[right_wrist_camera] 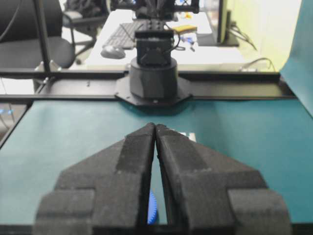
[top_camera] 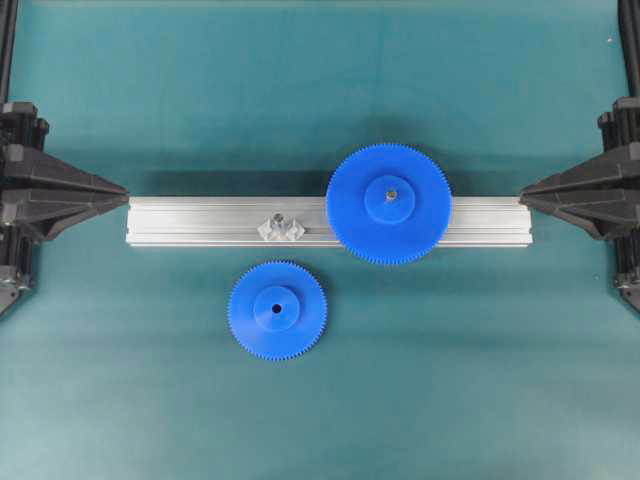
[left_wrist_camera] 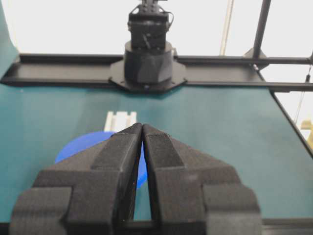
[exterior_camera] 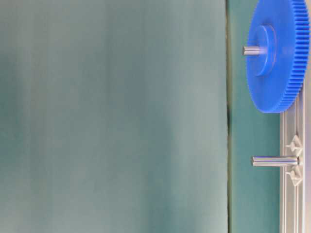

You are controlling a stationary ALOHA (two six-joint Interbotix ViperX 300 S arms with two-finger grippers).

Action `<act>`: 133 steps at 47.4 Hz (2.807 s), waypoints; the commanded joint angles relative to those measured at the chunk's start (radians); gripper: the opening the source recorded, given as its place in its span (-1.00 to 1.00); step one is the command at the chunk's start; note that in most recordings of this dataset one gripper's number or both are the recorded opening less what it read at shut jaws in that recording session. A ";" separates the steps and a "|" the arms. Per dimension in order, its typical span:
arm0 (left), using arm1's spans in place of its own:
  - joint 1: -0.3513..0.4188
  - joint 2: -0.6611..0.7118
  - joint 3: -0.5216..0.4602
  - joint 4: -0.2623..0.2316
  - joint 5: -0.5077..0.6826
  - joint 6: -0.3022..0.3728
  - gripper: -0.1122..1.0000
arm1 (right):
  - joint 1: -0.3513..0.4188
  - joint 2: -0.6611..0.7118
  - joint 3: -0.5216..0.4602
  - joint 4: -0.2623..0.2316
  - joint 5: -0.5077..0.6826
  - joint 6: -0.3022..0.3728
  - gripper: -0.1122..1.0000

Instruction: Insert the small gear onto the shaft.

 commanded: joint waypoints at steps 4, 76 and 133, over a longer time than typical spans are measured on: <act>-0.026 0.023 -0.008 0.012 -0.008 -0.038 -0.63 | 0.005 0.009 0.005 0.017 0.003 0.005 -0.41; -0.121 0.502 -0.324 0.015 0.425 -0.074 -0.82 | -0.017 0.184 -0.100 0.029 0.275 0.057 -0.75; -0.150 0.968 -0.681 0.015 0.788 -0.066 -0.82 | -0.017 0.307 -0.109 0.029 0.328 0.057 -0.75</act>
